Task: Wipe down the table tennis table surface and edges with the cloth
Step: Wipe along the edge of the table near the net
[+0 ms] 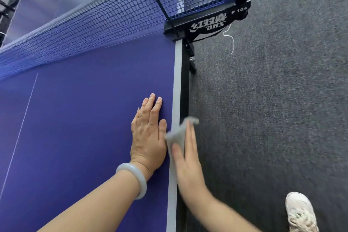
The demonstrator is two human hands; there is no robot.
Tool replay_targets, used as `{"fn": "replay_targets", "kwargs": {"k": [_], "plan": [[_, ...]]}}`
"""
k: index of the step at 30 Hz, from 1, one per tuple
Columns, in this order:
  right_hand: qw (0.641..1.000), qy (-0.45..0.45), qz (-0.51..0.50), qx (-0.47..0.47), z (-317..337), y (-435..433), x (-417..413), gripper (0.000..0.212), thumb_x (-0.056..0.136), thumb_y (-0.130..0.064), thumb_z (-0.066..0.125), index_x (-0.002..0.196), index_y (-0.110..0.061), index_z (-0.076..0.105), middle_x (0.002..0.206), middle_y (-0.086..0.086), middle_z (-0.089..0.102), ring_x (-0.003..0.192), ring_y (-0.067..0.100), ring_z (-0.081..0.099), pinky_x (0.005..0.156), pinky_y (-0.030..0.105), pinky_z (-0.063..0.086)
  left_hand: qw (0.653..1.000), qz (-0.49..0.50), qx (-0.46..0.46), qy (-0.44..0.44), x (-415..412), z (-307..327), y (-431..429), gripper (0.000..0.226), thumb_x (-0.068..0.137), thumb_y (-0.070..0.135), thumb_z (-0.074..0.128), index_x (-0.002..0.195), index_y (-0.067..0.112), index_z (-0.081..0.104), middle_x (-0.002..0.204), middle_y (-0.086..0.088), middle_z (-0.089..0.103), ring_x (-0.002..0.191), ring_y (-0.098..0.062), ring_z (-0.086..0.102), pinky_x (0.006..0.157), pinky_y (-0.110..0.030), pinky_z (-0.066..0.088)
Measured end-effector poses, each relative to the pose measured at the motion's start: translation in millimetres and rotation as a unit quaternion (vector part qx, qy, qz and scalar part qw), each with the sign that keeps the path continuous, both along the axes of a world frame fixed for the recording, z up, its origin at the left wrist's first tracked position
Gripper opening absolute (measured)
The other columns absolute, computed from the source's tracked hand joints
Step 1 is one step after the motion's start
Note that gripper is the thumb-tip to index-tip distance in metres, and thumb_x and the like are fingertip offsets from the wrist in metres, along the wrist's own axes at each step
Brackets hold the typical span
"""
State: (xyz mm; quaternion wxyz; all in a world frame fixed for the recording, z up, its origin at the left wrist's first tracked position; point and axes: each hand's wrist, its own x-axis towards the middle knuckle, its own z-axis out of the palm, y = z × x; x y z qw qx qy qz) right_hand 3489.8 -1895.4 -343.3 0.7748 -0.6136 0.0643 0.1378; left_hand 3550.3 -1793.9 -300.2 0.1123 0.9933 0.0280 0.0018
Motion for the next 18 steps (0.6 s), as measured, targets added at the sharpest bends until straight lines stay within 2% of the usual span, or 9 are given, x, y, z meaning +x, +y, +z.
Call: {"fn": "replay_targets", "kwargs": {"k": [2,4,7,10,12,16,18], "plan": [[0.999,0.009,0.024,-0.019,0.2,-1.3,-44.7,0.062,0.095,-0.059,0.031,0.147,-0.051,-0.002,0.156,-0.039,-0.008,0.146,-0.011,-0.008,0.12,0.023,0.002,1.0,-0.002,0.002,-0.001,-0.7,0.4,0.7,0.057,0.098,0.032,0.023,0.153,0.019,0.031,0.162,0.004,0.021,0.15,-0.011,0.012,0.122,-0.04,0.013],[0.999,0.024,0.023,-0.022,1.0,0.3,-35.2,0.059,0.098,-0.058,0.03,0.146,-0.049,-0.003,0.156,-0.039,-0.011,0.145,-0.012,-0.01,0.12,0.021,-0.001,1.0,-0.003,-0.001,-0.001,-0.9,0.7,1.1,0.056,0.098,0.031,0.024,0.153,0.018,0.031,0.162,0.004,0.022,0.15,-0.011,0.012,0.122,-0.041,0.013],[0.999,0.037,0.015,-0.024,3.3,1.6,30.8,0.058,0.102,-0.046,0.031,0.15,-0.037,-0.001,0.163,-0.018,-0.007,0.146,-0.009,-0.009,0.119,0.016,-0.004,1.0,-0.001,-0.009,-0.003,-0.8,-0.2,1.3,0.053,0.1,0.025,0.031,0.152,0.017,0.033,0.162,0.004,0.022,0.151,-0.012,0.014,0.121,-0.042,0.015],[0.998,0.048,0.002,-0.031,6.2,0.0,74.7,0.061,0.105,-0.035,0.035,0.157,-0.023,0.004,0.165,-0.007,0.0,0.145,-0.005,-0.005,0.123,0.026,-0.001,1.0,0.0,-0.01,-0.006,-1.0,-0.7,1.4,0.053,0.1,0.024,0.032,0.152,0.018,0.033,0.161,0.003,0.023,0.15,-0.013,0.015,0.121,-0.041,0.015],[0.998,0.044,0.003,-0.034,8.0,0.1,53.2,0.062,0.105,-0.038,0.034,0.157,-0.026,0.003,0.164,-0.011,0.0,0.143,-0.01,-0.005,0.124,0.029,0.001,1.0,0.003,-0.017,-0.01,-0.8,-0.2,0.6,0.052,0.1,0.024,0.032,0.152,0.018,0.034,0.161,0.003,0.024,0.15,-0.013,0.015,0.122,-0.039,0.014],[0.997,0.042,0.015,-0.069,13.5,3.8,-41.5,0.065,0.092,-0.059,0.026,0.148,-0.047,-0.005,0.16,-0.025,-0.002,0.139,-0.02,-0.005,0.121,0.023,0.006,0.999,-0.004,-0.026,-0.023,0.4,0.5,2.3,0.051,0.1,0.021,0.032,0.151,0.017,0.037,0.16,0.0,0.027,0.15,-0.015,0.018,0.122,-0.04,0.014],[0.994,0.043,0.012,-0.096,14.2,8.3,-59.8,0.063,0.095,-0.054,0.029,0.147,-0.047,-0.006,0.159,-0.02,0.003,0.138,-0.018,0.0,0.119,0.021,0.008,0.999,-0.008,-0.032,-0.027,2.6,-1.8,5.8,0.049,0.102,0.017,0.034,0.151,0.016,0.036,0.16,-0.001,0.027,0.15,-0.016,0.018,0.122,-0.04,0.013]]}}
